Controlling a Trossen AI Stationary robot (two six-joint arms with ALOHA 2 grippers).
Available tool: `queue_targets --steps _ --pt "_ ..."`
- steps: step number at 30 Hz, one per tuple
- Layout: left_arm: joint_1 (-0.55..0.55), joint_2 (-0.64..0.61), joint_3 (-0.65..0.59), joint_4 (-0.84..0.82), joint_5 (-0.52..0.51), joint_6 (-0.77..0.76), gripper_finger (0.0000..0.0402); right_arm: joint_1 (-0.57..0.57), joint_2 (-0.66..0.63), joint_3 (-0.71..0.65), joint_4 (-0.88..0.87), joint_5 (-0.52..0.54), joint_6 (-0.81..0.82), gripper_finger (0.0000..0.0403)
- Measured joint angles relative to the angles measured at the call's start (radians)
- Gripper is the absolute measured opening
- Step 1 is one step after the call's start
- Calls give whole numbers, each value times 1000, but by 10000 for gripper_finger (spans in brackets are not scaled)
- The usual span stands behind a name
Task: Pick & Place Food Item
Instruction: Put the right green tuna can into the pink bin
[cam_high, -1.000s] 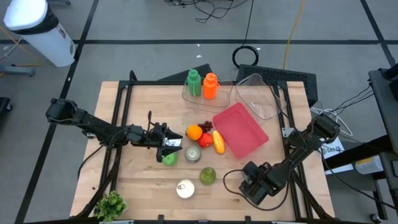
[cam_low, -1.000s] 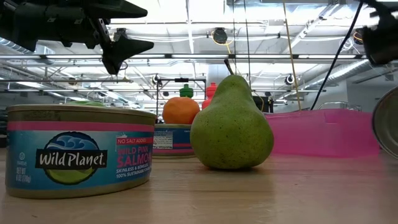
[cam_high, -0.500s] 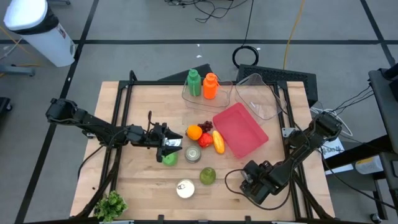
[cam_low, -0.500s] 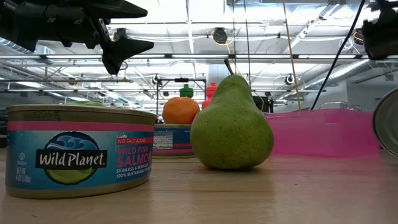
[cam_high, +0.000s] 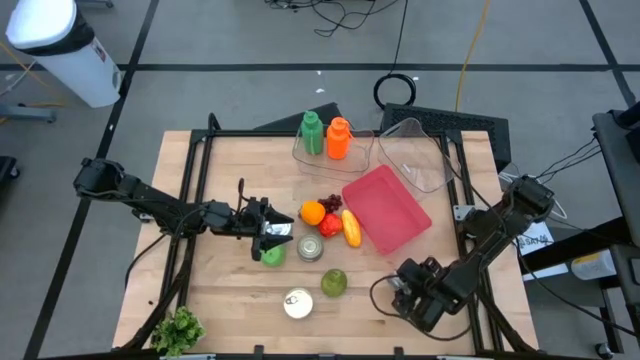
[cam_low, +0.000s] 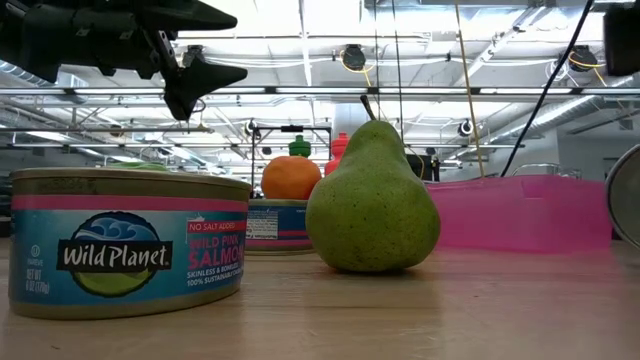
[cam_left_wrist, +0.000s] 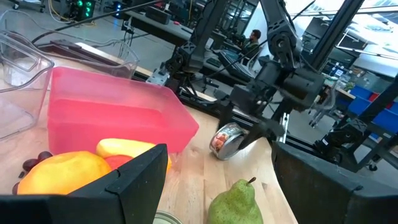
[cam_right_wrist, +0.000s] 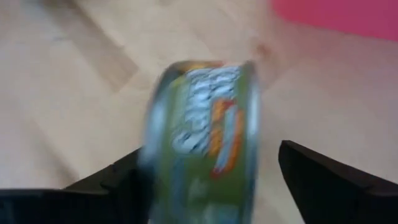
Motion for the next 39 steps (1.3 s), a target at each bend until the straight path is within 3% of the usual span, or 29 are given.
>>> queue_targets --steps 10,21,26,32,35,39 --pt "0 0 0 -3 0 2 299 50 -64 1 7 50 -27 144" --pt "0 0 0 -8 0 2 299 75 -99 1 127 103 -120 141" --pt "0 0 0 -10 0 19 299 119 -193 1 179 255 -234 141" --pt "0 0 0 -10 0 56 299 156 -278 1 180 608 -446 141" --pt "0 0 0 -10 0 56 299 127 -285 1 180 749 -578 141" --pt "0 0 0 -10 0 57 299 28 -285 1 175 815 -775 141"
